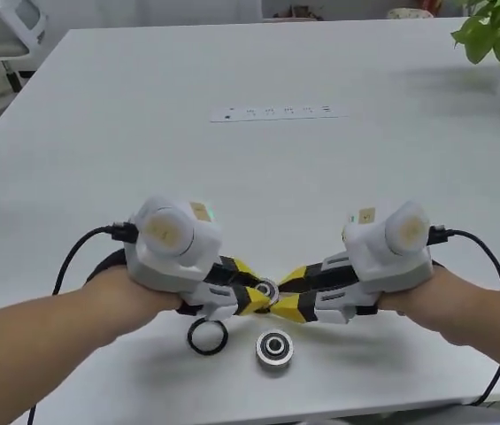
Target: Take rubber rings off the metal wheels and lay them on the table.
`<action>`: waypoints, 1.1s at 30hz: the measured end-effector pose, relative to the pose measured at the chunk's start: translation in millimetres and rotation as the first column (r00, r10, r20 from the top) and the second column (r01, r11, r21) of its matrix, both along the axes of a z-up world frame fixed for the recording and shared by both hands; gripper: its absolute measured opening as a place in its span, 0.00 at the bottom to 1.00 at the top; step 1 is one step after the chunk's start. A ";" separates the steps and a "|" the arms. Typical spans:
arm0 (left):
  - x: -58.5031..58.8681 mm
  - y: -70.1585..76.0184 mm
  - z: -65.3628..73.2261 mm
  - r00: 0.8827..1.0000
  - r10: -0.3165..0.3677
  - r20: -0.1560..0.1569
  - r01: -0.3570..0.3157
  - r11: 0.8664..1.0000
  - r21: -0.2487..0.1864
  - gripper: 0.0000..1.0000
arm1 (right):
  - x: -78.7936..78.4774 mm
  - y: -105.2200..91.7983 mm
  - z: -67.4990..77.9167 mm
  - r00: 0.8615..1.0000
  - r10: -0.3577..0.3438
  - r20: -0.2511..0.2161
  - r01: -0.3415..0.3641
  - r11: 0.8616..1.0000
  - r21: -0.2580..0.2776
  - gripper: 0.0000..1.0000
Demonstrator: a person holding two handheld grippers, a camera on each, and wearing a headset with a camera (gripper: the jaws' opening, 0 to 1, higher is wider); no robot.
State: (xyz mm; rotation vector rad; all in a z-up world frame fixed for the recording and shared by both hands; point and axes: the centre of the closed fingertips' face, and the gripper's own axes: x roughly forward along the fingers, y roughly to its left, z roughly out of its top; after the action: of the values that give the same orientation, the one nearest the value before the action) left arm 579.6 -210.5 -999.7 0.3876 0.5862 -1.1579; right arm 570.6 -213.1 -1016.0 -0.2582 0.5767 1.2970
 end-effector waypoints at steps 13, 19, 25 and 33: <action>-0.8 0.4 -0.3 1.000 0.013 0.021 -0.013 1.000 -0.012 0.14 | -0.9 -1.0 0.0 1.000 -0.003 0.007 0.003 1.000 -0.002 0.14; -0.5 0.4 -0.4 1.000 0.021 0.023 -0.021 1.000 -0.018 0.14 | -1.3 -5.3 -0.7 1.000 0.002 0.017 -0.002 1.000 -0.012 0.05; -0.5 -0.3 -0.3 0.999 0.036 0.025 -0.035 0.999 -0.027 0.13 | 1.6 -6.3 -1.1 0.998 -0.043 -0.045 0.043 0.999 -0.001 0.00; -0.9 -0.9 -1.2 0.998 0.039 0.044 -0.039 0.999 -0.006 0.13 | 4.8 -8.4 -1.4 0.972 -0.150 -0.183 0.158 0.987 0.031 0.00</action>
State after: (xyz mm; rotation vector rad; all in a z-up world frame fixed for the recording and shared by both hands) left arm 578.7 -211.4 -1000.9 0.3945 0.5499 -1.1110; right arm 575.5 -221.4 -1017.5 -0.0565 0.7065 1.1879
